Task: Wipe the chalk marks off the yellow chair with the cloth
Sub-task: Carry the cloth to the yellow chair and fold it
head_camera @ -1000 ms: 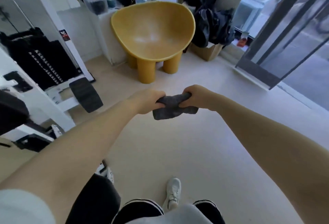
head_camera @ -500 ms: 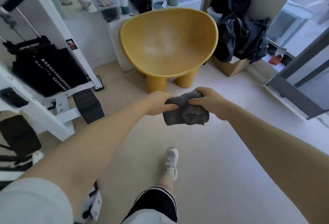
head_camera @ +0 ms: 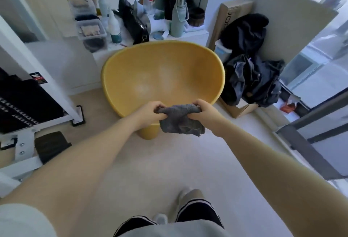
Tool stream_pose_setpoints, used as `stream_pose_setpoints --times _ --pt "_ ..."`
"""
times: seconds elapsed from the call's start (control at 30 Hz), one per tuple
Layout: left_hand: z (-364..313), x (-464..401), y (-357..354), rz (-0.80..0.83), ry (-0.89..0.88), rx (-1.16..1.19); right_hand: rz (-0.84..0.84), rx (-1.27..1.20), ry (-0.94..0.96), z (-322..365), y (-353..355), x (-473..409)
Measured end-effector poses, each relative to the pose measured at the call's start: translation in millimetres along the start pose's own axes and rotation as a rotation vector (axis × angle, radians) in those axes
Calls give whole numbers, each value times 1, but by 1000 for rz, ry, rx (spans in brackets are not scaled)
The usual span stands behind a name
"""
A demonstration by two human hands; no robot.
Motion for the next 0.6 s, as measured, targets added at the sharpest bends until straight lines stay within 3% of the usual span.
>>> stream_pose_setpoints --times 0.2,0.37,0.5,0.6 --pt "30 -88 39 -141 57 55 329 -54 -33 18 22 -128" --pt "61 -170 73 -216 248 111 492 -144 -57 39 19 -247" --pt "72 -209 92 -291 383 196 632 17 -121 67 18 -321" --pt "86 -224 109 -376 463 255 624 107 -87 93 9 -370"
Point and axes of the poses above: each hand's wrist, its own x-axis away from the middle knuckle, its own y-axis out of the back of the hand, z = x × y, the point moved 1 cm from there along -x, towards the middle knuckle, and after that the axes turned 4 degrees about -y, right-handed, at the moved point
